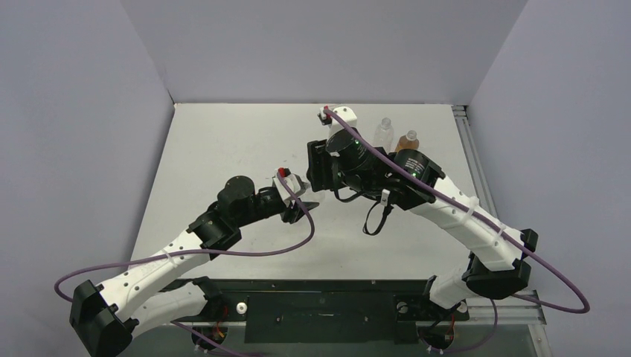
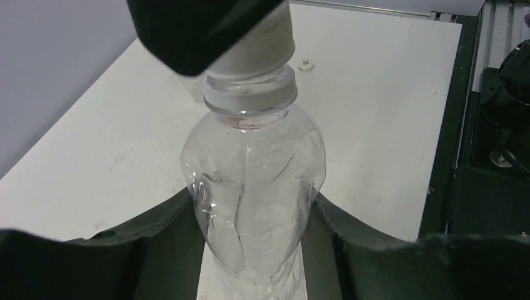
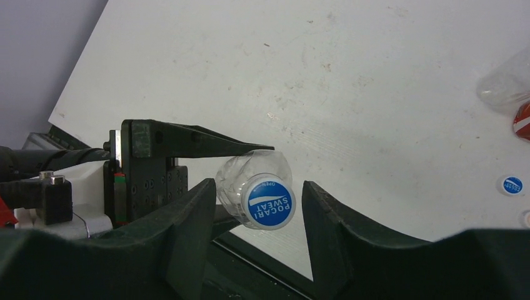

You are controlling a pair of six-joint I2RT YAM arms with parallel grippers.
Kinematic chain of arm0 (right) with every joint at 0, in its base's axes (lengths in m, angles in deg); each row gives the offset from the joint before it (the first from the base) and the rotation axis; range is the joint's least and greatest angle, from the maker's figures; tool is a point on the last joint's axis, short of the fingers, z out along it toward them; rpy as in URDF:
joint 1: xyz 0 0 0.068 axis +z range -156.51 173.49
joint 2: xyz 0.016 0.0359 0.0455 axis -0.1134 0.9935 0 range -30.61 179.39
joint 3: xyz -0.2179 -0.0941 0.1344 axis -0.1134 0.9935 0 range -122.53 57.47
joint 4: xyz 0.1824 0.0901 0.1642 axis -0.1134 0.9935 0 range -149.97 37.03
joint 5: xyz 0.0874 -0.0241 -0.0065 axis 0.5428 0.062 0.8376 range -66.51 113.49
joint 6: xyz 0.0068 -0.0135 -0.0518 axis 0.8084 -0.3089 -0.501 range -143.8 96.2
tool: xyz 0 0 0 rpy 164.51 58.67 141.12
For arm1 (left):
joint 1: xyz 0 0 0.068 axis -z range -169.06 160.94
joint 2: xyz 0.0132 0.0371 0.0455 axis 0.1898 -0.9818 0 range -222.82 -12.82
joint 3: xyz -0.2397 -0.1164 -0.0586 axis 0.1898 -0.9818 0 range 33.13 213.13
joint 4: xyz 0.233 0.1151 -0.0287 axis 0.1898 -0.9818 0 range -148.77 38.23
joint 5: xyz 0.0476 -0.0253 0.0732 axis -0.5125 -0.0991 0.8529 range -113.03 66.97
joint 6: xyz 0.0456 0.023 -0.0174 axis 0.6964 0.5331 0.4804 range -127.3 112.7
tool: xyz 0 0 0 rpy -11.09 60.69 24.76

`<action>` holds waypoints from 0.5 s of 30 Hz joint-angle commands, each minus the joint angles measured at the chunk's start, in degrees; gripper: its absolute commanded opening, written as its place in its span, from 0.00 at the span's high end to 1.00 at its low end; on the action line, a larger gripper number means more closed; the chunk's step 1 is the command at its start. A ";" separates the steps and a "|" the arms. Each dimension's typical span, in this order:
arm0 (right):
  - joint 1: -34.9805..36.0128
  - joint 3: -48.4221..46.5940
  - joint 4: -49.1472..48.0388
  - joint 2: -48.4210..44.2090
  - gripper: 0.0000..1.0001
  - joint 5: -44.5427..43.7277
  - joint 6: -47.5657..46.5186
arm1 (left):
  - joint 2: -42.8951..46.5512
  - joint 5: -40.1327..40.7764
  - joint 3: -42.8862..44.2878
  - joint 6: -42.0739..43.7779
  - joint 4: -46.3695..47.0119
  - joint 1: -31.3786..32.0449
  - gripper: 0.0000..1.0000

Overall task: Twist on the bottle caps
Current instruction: Screw the bottle cap onto the plastic bottle.

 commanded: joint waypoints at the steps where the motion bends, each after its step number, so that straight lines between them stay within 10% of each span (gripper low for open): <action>1: 0.84 -1.71 0.28 0.94 0.51 -1.68 0.48 | 0.49 0.36 0.29 0.81 1.20 0.42 1.00; 15: 0.96 -1.36 1.37 1.53 0.61 -2.20 0.58 | 0.60 0.43 0.17 0.74 1.20 0.47 1.00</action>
